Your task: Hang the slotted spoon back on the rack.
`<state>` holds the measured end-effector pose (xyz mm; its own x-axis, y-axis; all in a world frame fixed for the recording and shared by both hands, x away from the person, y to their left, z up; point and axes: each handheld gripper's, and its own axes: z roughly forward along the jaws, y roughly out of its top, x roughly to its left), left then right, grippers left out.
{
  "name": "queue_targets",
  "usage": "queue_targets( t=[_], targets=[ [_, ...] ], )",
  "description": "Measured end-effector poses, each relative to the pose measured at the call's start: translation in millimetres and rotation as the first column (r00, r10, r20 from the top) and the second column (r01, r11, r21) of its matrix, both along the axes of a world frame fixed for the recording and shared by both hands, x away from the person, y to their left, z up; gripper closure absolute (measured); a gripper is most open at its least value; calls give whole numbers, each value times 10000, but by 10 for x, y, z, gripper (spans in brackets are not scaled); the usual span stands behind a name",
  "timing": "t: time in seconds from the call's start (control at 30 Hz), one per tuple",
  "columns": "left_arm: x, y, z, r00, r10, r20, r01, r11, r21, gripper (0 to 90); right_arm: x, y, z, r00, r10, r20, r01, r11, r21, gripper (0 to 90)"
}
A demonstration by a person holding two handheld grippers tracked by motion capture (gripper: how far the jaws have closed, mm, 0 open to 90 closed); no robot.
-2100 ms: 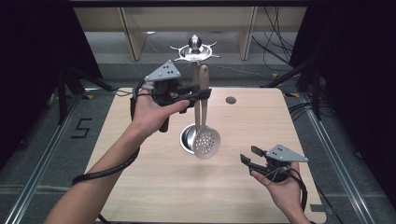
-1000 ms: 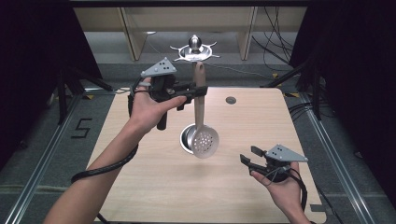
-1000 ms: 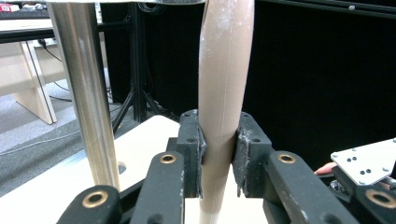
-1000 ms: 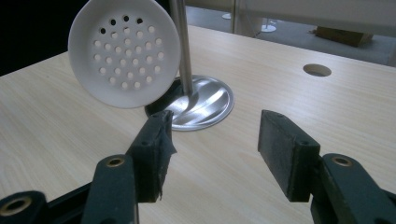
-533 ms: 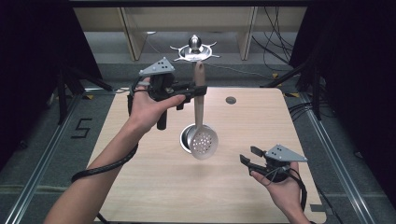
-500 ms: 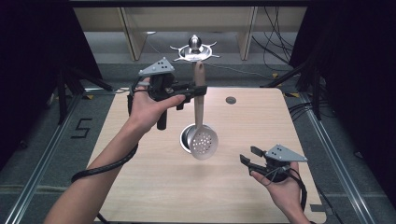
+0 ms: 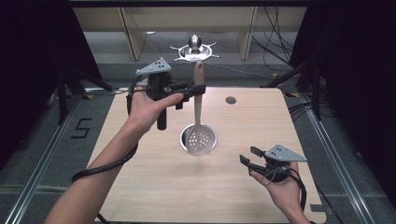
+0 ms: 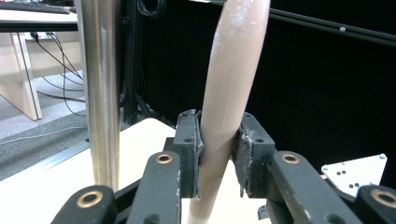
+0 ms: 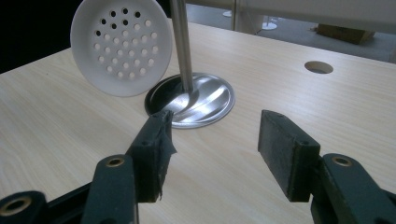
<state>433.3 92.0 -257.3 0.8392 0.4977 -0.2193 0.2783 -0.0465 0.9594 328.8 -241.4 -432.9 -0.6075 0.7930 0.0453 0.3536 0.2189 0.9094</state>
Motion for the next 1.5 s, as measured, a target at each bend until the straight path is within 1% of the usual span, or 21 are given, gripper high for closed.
queue_targets(
  t=[0.07, 0.17, 0.2, 0.3, 0.33, 0.37, 0.4, 0.6, 0.7, 0.77, 0.8, 0.83, 1.03, 1.1, 1.13, 1.17, 1.2, 1.3, 1.4, 1.43, 1.5],
  targets=[
    [4, 4, -10, 10000, 10, -78, -11, 9999, -117, 710, -11, 9, -2, 9996, -15, -275, 18, 9999, 110, 453],
    [16, 11, -31, 9998, -1, -216, -7, 9994, -337, 704, -5, 15, -11, 9998, 13, -191, -8, 9997, 250, 453],
    [20, 12, -38, 9997, -7, -246, -2, 9992, -402, 701, -33, 23, -2, 9986, -172, -507, 187, 9994, 301, 454],
    [31, 19, -50, 9995, 31, -310, -46, 9989, -476, 696, -33, 22, -2, 9987, -161, -489, 175, 9994, 294, 454],
    [35, 20, -53, 9995, 53, -324, -69, 9987, -498, 694, -6, 14, -13, 9997, 30, -254, -22, 9995, 322, 454],
    [35, 23, -55, 9993, 100, -349, -117, 9987, -493, 691, -5, 13, -14, 9997, 29, -240, -22, 9995, 317, 454],
    [38, 24, -58, 9993, 117, -357, -135, 9986, -509, 689, -28, 30, -11, 9990, -136, -435, 156, 9988, 467, 454],
    [49, 28, -78, 9987, 233, -455, -262, 9975, -657, 673, -32, 21, -5, 9987, -151, -477, 165, 9995, 286, 454],
    [53, 28, -93, 9985, 336, -421, -362, 9975, -609, 670, -11, 7, -15, 9998, -30, -210, 32, 9999, 111, 454],
    [57, 32, -107, 9982, 393, -449, -419, 9973, -598, 667, -11, 6, -16, 9998, -24, -203, 26, 9999, 103, 454],
    [58, 36, -112, 9982, 403, -445, -429, 9973, -601, 664, -3, -3, -18, 10000, -21, -4, 21, 10000, 16, 454],
    [55, 38, -117, 9979, 450, -464, -479, 9968, -637, 661, -13, 3, -16, 9998, -39, -216, 41, 9999, 104, 454],
    [18, 65, -130, 9961, 884, 20, -883, 9956, -300, 608, -14, 4, -17, 9997, -40, -230, 43, 9999, 111, 454],
    [0, 81, -139, 9936, 1084, 326, -1080, 9940, -145, 535, -21, 7, -11, 9995, -58, -316, 64, 9998, 185, 453],
    [-11, 89, -147, 9917, 1200, 456, -1196, 9928, -100, 535, -21, 7, -11, 9995, -58, -316, 64, 9998, 185, 453],
    [-27, 106, -158, 9890, 1321, 667, -1327, 9911, 55, 482, -30, 8, -8, 9991, -121, -401, 129, 9997, 198, 453],
    [-40, 114, -166, 9866, 1430, 789, -1443, 9895, 115, 467, -19, 0, -15, 9998, -74, -170, 75, 9999, 76, 452],
    [-91, 163, -201, 9762, 1734, 1305, -1813, 9821, 514, 442, -24, 2, -14, 9996, -114, -239, 117, 9999, 125, 452],
    [-144, 222, -235, 9688, 1896, 1596, -2015, 9776, 616, 413, -7, -7, -18, 10000, -55, -15, 55, 10000, -4, 452],
    [-178, 249, -251, 9659, 1943, 1710, -2083, 9757, 683, 406, -13, -4, -14, 9999, -82, -103, 83, 10000, 38, 451],
    [-214, 274, -271, 9640, 1957, 1799, -2117, 9745, 742, 394, -11, -8, -15, 10000, -22, -68, 21, 10000, -87, 451]
  ],
)
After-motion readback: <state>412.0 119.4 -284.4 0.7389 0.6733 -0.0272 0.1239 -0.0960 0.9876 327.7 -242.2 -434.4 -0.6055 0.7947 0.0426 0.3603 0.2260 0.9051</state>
